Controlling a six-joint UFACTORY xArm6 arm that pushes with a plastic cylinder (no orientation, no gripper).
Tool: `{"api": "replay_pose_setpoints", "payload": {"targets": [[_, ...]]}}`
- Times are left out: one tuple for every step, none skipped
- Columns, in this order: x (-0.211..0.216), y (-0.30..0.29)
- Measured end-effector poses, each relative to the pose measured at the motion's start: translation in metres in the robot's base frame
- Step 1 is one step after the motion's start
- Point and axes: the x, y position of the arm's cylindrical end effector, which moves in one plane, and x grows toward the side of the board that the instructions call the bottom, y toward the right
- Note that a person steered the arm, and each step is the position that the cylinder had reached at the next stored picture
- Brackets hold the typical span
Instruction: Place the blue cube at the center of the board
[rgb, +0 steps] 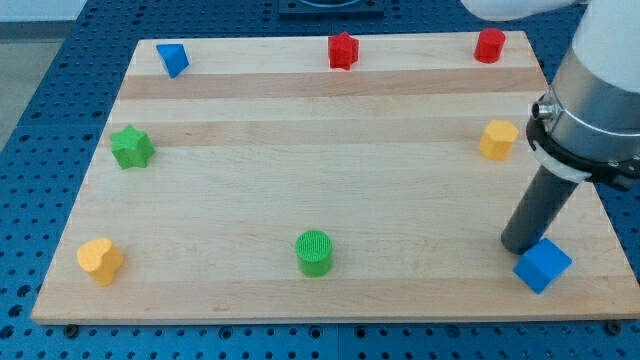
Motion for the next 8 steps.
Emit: {"api": "replay_pose_setpoints", "payload": {"targets": [[-0.004,0.000],[-0.025,0.046],[0.006,0.090],[0.064,0.091],[0.065,0.051],[0.026,0.015],[-0.016,-0.020],[-0.009,-0.023]]}}
